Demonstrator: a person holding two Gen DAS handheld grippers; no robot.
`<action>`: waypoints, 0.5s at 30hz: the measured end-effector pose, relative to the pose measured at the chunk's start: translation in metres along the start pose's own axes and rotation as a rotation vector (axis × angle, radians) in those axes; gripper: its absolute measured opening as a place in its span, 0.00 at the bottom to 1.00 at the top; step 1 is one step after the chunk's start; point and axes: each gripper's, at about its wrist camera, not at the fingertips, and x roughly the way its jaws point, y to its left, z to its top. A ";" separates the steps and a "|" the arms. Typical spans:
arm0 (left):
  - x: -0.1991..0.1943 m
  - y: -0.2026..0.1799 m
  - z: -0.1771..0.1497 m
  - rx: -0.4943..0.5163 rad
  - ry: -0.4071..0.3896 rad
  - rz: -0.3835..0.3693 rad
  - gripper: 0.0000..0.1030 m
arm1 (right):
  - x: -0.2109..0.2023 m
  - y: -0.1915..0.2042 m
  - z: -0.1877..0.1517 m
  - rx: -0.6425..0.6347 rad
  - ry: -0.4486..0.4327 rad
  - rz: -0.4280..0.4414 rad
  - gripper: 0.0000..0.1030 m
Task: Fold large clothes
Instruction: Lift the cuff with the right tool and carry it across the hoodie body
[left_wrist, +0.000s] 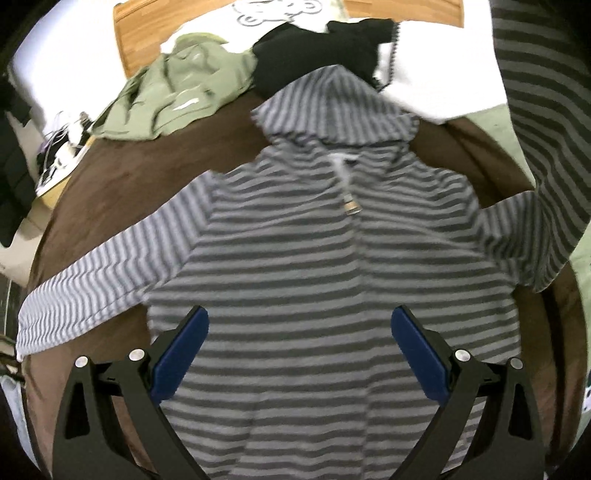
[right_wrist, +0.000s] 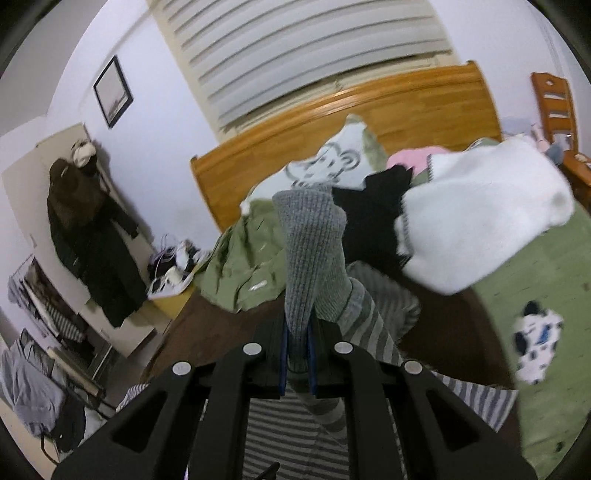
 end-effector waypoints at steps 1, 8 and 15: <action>0.000 0.008 -0.004 -0.005 0.003 0.013 0.94 | 0.007 0.005 -0.004 -0.002 0.009 0.008 0.09; -0.001 0.065 -0.027 -0.077 0.010 0.061 0.94 | 0.075 0.043 -0.049 -0.019 0.121 0.048 0.09; 0.004 0.111 -0.046 -0.127 0.037 0.081 0.94 | 0.157 0.056 -0.116 0.010 0.290 0.030 0.09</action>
